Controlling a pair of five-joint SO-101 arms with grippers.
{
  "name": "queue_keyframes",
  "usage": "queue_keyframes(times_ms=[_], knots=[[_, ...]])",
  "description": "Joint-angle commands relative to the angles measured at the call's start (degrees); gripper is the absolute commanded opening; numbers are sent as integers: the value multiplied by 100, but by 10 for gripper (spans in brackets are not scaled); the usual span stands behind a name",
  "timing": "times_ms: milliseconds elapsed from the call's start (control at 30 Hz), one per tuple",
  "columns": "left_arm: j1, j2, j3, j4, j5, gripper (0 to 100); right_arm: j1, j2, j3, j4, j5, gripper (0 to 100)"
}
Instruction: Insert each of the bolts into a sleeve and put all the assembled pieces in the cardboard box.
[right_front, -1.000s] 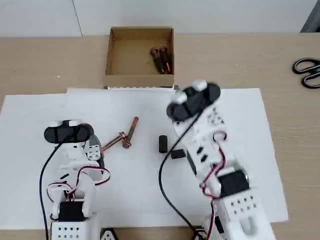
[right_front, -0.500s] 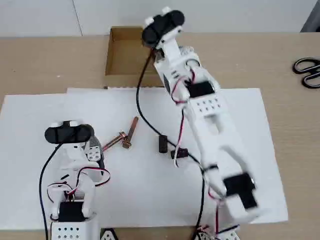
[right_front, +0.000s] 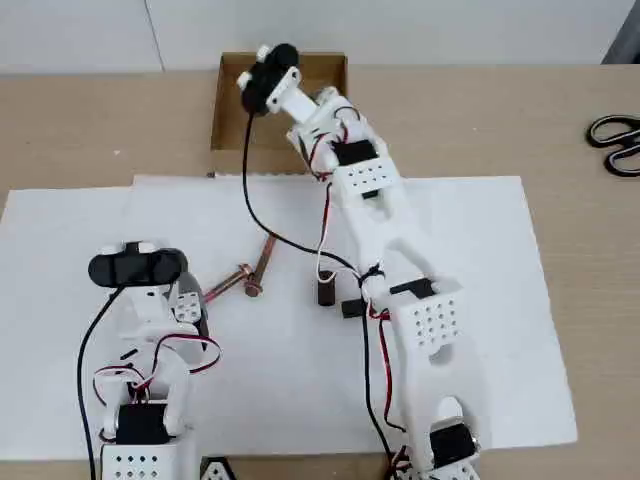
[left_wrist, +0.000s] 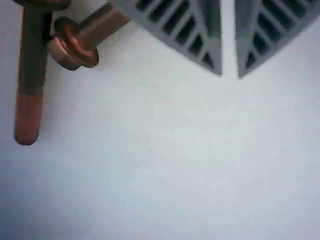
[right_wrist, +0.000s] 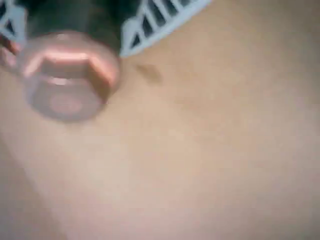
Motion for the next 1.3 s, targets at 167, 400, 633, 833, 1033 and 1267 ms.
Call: queue_keyframes(times_ms=[167, 400, 633, 833, 1033, 1267], knots=[[-62, -53, -22, 35, -9, 6, -189, -13, -466, 303, 114, 147], [-62, -53, -22, 35, -9, 6, -198, -391, -475, 848, 114, 165], [-62, -53, -22, 35, -9, 6, -251, -1604, -475, 2730, 114, 165], [-62, -53, -22, 35, -9, 6, -259, -2422, -475, 4488, 79, 73], [-62, -53, -22, 35, -9, 6, -259, -3029, -475, 5719, -1081, 34], [-70, -53, -22, 35, 0, 6, -338, -3635, -448, 6853, -1960, 36]])
